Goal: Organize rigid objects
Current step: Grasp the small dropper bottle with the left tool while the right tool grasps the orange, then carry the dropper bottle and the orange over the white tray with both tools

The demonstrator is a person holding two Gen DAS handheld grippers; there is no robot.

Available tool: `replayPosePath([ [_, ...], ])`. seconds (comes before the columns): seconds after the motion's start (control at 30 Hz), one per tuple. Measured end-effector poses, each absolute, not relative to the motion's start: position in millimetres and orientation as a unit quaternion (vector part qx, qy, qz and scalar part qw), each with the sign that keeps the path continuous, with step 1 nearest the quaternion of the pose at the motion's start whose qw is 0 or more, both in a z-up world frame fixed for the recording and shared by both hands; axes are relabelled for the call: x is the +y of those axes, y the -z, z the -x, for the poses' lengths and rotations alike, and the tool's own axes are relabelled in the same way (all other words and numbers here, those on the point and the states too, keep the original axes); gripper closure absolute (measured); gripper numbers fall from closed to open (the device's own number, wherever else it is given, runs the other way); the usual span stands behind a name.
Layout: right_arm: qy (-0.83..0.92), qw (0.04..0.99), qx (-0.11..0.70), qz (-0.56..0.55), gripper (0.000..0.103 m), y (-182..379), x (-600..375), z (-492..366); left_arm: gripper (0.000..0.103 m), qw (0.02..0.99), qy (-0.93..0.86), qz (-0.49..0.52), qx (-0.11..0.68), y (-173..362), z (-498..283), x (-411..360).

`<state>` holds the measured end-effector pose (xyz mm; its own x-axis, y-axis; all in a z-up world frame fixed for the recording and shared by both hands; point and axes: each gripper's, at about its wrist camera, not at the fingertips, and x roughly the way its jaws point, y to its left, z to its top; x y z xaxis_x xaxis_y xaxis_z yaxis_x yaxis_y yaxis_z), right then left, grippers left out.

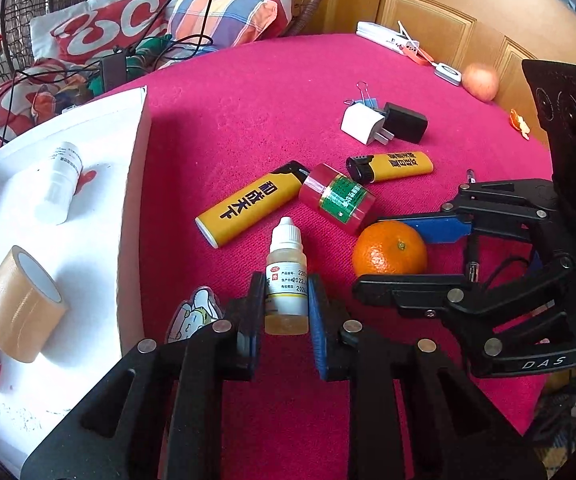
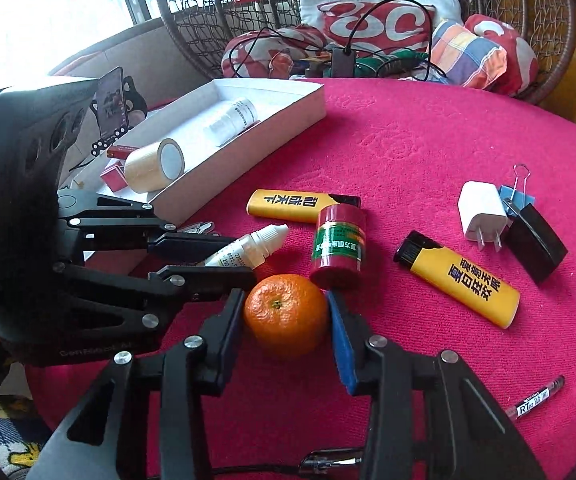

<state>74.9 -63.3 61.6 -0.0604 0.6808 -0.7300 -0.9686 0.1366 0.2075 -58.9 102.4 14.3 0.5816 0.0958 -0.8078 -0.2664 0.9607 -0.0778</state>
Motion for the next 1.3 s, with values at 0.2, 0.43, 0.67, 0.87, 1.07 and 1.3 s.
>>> replayPosePath([
  [0.2, -0.63, 0.679, 0.352, 0.133, 0.063, -93, -91, -89, 0.083, 0.901, -0.105, 0.11, 0.405, -40, 70, 99],
  [0.43, -0.644, 0.7, 0.299, 0.073, 0.063, -134, -109, -91, 0.083, 0.928, -0.12, 0.102, 0.336, -83, 89, 89],
  [0.67, -0.654, 0.711, 0.256, 0.033, 0.063, -162, -110, -82, 0.083, 0.941, -0.159, 0.106, 0.28, -106, 112, 97],
  [0.87, -0.659, 0.706, 0.256, 0.036, 0.063, -166, -104, -77, 0.083, 0.939, -0.167, 0.129, 0.271, -106, 124, 108],
  [1.07, -0.662, 0.702, 0.259, 0.035, 0.063, -167, -100, -74, 0.083, 0.94, -0.175, 0.137, 0.259, -108, 133, 112],
  [1.3, -0.672, 0.695, 0.251, 0.037, 0.063, -175, -89, -66, 0.083, 0.938, -0.189, 0.149, 0.248, -110, 144, 122],
])
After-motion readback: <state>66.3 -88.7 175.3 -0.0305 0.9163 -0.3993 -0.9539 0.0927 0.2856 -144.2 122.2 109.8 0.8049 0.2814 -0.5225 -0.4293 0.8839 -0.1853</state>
